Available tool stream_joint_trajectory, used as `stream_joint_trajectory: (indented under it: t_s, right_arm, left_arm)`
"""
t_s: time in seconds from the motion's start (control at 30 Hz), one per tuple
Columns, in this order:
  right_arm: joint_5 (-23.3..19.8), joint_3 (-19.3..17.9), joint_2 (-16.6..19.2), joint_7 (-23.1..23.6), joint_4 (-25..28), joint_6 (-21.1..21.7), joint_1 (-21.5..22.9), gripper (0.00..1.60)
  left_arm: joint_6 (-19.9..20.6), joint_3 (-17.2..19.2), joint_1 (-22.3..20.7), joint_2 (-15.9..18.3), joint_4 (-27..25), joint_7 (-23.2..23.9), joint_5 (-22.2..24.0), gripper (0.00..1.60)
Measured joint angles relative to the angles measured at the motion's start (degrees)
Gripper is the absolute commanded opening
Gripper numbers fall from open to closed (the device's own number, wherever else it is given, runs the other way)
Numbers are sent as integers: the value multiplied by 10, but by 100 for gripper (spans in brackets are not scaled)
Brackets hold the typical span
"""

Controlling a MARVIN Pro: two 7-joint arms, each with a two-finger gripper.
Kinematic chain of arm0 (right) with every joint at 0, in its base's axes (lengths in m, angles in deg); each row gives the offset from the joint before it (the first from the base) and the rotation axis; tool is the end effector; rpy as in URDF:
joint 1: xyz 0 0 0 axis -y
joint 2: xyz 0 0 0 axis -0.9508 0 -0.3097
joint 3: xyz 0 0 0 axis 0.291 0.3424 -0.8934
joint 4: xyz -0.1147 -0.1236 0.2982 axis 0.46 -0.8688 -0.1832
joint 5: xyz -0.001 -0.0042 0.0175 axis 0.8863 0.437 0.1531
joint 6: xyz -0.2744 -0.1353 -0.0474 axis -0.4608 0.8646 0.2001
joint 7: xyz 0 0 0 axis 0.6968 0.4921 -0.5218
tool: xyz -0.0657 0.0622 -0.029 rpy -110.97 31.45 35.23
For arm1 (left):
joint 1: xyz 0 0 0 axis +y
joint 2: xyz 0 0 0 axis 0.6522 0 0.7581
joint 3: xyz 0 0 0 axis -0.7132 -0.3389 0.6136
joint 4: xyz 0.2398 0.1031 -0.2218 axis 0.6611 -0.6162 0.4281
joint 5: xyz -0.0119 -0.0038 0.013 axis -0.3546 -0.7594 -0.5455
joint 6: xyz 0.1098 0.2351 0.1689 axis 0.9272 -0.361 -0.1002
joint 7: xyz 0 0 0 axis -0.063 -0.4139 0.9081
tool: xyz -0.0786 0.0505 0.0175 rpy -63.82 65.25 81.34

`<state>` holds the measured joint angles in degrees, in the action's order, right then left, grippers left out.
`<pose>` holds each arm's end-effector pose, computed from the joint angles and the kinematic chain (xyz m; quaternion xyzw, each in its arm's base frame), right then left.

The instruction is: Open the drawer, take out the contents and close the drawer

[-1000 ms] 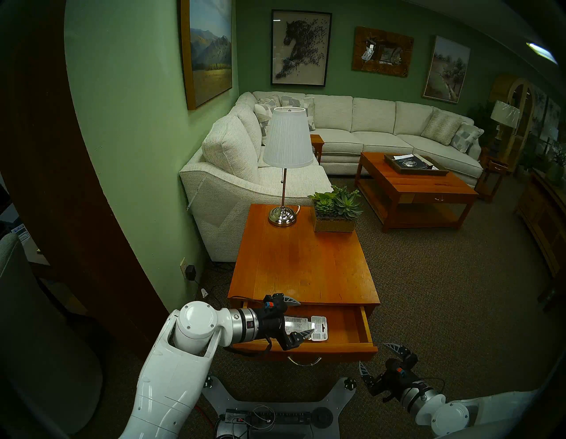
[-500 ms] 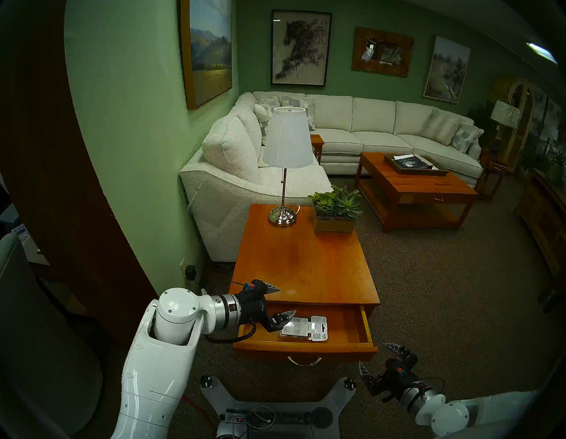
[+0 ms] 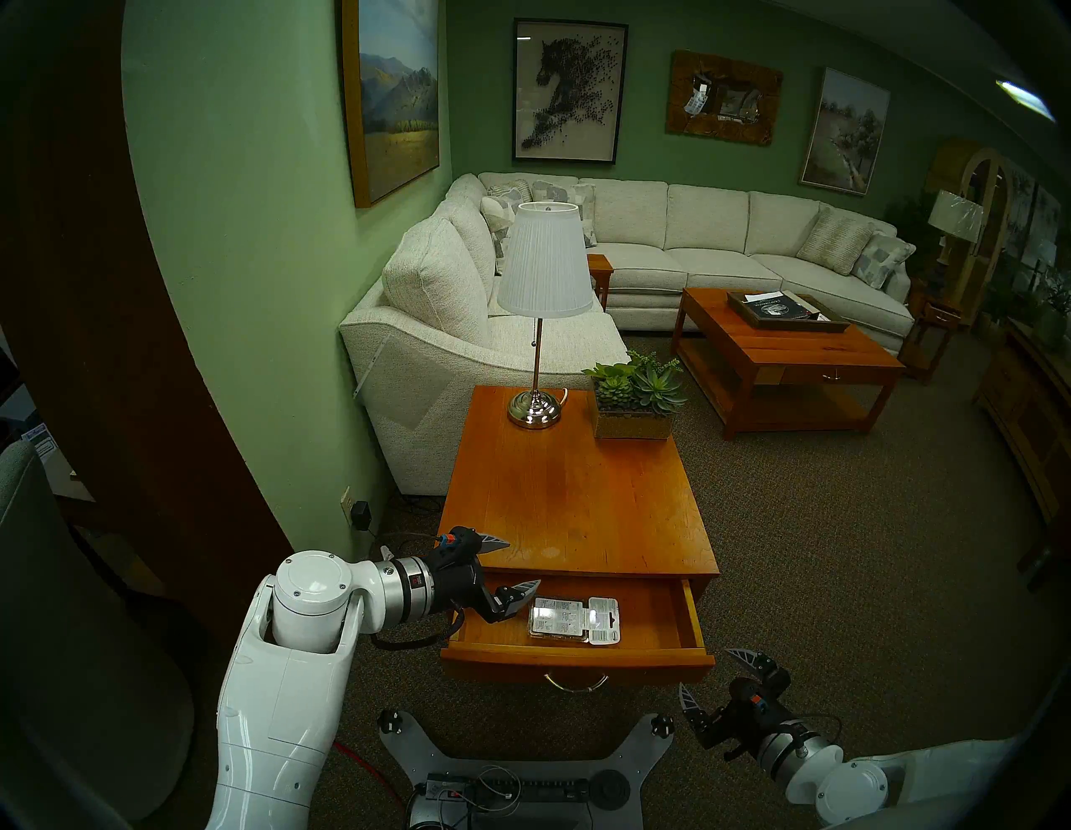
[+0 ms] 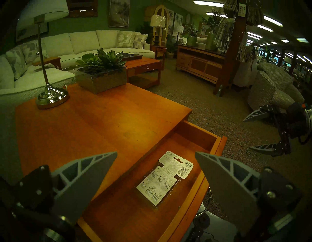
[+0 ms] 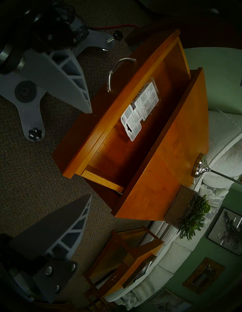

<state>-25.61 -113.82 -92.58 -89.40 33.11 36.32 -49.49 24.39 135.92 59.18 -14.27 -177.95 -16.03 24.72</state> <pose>0.1131 -0.1412 -0.4340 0.8377 0.2734 0.4720 0.0273 0.3153 -0.0128 -0.4032 0.7598 -0.3626 0.4638 0.2758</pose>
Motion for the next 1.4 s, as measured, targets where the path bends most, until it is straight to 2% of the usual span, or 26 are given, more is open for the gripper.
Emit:
stream_joint_trajectory:
  t_s: [1.4]
  right_arm:
    - [0,0,0,0,1,2,0,160]
  left_arm:
    - [-10,15,-4,-19,7,4,4,160]
